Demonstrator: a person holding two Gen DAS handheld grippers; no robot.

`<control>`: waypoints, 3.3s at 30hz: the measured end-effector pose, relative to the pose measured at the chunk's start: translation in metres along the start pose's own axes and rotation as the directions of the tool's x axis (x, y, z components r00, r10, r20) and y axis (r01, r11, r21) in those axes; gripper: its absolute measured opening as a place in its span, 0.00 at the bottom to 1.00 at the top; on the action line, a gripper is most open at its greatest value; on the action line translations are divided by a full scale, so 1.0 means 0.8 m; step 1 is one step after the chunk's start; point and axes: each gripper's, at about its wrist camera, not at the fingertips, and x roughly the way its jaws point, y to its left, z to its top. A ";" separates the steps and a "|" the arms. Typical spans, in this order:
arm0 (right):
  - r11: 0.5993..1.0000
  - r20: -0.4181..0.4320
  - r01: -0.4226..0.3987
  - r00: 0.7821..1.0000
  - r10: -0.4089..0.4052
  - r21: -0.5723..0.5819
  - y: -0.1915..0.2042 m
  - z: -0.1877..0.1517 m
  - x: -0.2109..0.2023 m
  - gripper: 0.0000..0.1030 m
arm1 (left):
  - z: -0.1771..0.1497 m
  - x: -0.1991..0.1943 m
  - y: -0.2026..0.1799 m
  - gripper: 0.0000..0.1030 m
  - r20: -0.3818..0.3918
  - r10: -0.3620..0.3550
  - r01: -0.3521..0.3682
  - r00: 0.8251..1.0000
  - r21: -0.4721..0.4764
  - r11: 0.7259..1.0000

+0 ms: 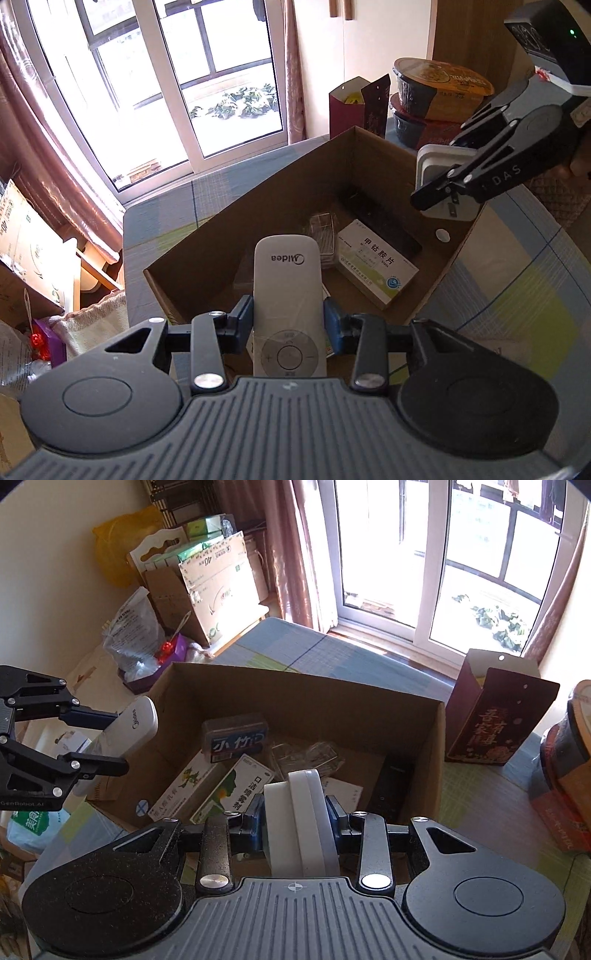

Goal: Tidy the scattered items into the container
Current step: 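Carry the Midea remote with left tool while right tool carries the plug adapter into the box, then lower both items into the box and open both tools to release them, then lift both open tools out of the box back toward the table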

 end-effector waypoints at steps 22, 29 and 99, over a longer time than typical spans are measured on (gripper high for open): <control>0.995 -0.115 -0.045 0.992 0.055 0.086 0.014 -0.017 0.118 0.35 | -0.028 0.100 0.017 0.34 -0.160 -0.010 -0.016 0.987 -0.158 0.987; 0.994 -0.114 -0.046 0.992 0.058 0.103 0.015 -0.016 0.121 0.35 | -0.030 0.105 0.017 0.34 -0.165 -0.004 -0.024 0.986 -0.163 0.986; 0.978 -0.128 0.161 0.981 -0.145 0.130 0.019 -0.051 0.048 1.00 | -0.037 0.038 -0.010 0.88 -0.134 0.116 -0.136 0.984 -0.150 0.979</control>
